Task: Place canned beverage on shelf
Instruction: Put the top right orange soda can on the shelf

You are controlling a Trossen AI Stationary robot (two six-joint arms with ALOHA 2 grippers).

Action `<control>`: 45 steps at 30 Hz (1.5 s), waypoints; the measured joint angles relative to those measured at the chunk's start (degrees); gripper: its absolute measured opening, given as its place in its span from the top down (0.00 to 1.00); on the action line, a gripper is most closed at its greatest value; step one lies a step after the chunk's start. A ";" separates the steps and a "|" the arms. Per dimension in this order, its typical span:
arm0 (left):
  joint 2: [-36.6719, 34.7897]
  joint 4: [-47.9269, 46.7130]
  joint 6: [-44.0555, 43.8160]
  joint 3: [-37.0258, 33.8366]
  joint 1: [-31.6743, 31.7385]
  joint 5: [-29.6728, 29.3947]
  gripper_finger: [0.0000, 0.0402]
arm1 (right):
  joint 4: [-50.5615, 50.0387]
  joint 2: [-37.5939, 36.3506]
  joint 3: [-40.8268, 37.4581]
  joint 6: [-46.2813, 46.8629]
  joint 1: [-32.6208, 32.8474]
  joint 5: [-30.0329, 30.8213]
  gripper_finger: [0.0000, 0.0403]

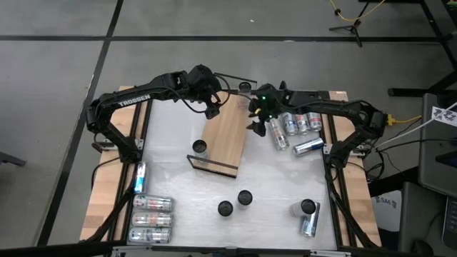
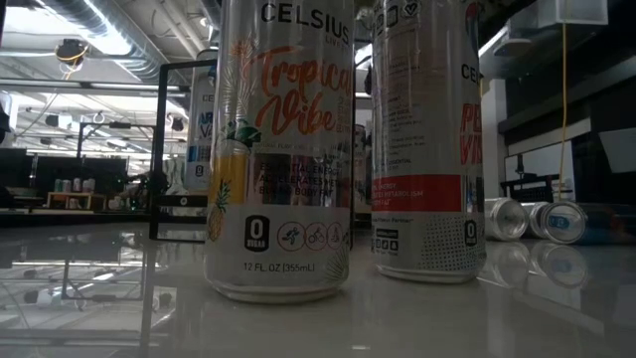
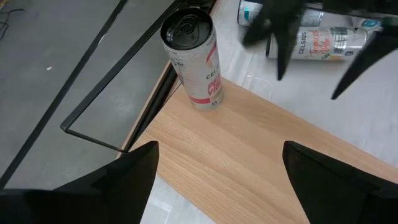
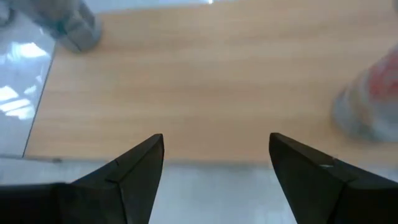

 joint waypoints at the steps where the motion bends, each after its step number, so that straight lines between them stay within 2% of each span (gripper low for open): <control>1: 0.00 0.00 0.00 0.00 0.00 0.00 0.16 | -2.74 0.00 0.67 0.70 0.18 0.56 0.29; 7: 0.00 0.00 0.00 0.00 -0.02 0.00 0.16 | -19.44 -0.53 4.82 4.73 2.76 6.75 0.29; 18: 0.00 0.06 0.00 0.00 -0.11 0.00 0.16 | -34.46 -6.69 5.14 13.28 9.80 15.85 0.29; 23: 0.00 0.04 0.00 0.00 -0.24 0.00 0.16 | -33.69 -12.38 -0.63 19.39 10.09 19.22 0.29; 29: 0.00 0.36 0.02 0.00 -0.22 0.02 0.16 | -27.84 -17.24 -8.73 33.26 10.06 23.15 0.29; 33: 0.00 0.50 -0.15 0.00 -0.22 0.02 0.16 | -27.27 -17.14 -9.90 38.24 10.06 23.38 0.29; 38: 0.00 0.55 -0.22 0.00 -0.22 0.02 0.16 | -26.83 -16.55 -9.88 44.76 10.08 27.47 0.29; 45: 0.00 0.52 -0.26 0.00 -0.22 0.02 0.16 | -26.90 -16.55 -9.88 48.32 10.08 28.61 0.29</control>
